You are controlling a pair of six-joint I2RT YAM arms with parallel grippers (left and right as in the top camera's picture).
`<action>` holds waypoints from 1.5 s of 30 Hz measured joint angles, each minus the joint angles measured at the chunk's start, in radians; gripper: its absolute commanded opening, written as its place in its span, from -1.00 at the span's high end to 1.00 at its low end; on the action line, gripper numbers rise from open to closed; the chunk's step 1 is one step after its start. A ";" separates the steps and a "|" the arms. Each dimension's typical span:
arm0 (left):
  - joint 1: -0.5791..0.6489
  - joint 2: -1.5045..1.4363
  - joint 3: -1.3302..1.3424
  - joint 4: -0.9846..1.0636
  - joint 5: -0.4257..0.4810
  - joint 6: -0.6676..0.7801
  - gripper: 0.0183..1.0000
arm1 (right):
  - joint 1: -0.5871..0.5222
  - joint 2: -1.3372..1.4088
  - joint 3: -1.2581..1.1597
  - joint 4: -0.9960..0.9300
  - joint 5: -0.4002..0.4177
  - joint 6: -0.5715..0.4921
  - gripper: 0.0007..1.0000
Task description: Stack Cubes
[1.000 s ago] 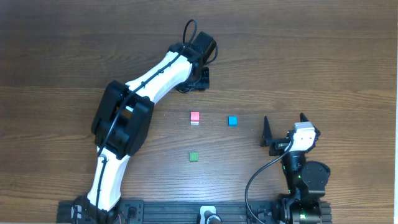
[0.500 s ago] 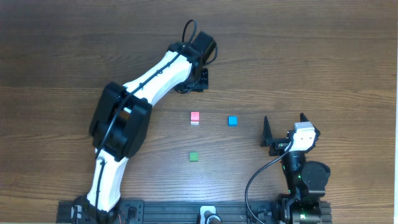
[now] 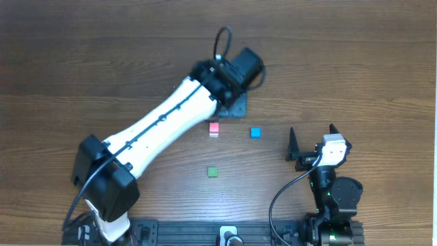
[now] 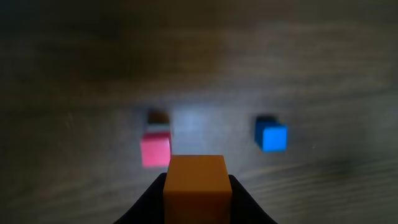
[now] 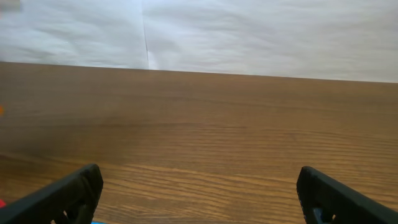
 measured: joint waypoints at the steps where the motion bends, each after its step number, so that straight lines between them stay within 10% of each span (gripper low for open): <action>1: -0.003 0.000 -0.021 0.006 0.000 -0.015 0.68 | 0.000 0.000 0.000 0.000 0.000 0.000 -0.99; 45: 0.044 0.008 -0.241 0.137 0.027 -0.082 0.66 | 0.000 0.000 0.000 0.000 0.000 0.000 -0.99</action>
